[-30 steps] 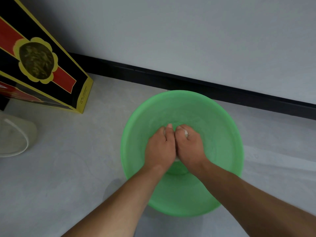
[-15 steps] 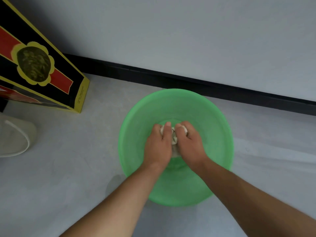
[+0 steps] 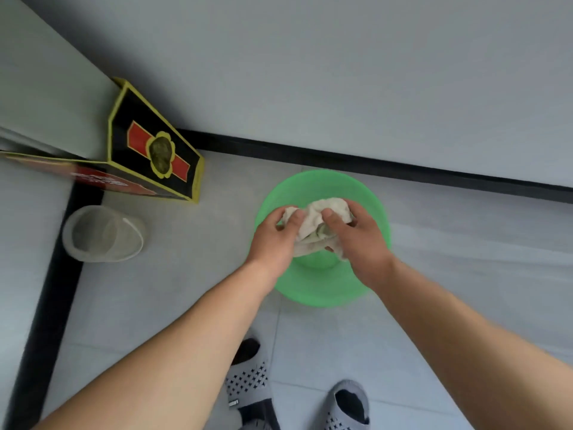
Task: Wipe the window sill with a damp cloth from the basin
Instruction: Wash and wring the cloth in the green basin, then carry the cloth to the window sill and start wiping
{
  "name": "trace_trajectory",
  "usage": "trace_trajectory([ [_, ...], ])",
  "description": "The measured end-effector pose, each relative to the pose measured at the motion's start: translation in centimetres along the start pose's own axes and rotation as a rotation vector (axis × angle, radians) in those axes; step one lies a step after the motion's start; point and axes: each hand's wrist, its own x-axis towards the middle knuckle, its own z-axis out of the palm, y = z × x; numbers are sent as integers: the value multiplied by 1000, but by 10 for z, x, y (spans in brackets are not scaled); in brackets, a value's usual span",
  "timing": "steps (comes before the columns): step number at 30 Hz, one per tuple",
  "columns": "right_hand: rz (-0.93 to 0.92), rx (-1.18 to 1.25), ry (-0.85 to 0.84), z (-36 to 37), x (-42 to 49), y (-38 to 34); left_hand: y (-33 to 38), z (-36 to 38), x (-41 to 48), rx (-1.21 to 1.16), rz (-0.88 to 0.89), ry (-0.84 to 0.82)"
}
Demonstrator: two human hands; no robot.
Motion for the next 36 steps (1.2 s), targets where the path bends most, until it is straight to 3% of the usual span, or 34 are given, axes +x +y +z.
trace_trajectory([
  [5, -67, -4, 64, 4, -79, -94, 92, -29, -72, -51, 86, 32],
  [13, -171, 21, 133, -29, -181, -248, 253, -37, -169, 2, 251, -109],
  [21, -314, 85, 251, -149, -225, -372, 384, 62, -226, 171, 441, -354],
  [24, -317, 81, 281, -210, -225, -406, 420, 119, -232, 133, 454, -405],
  [36, -318, 16, 192, -372, -151, -464, 486, 280, -195, -184, 241, -41],
])
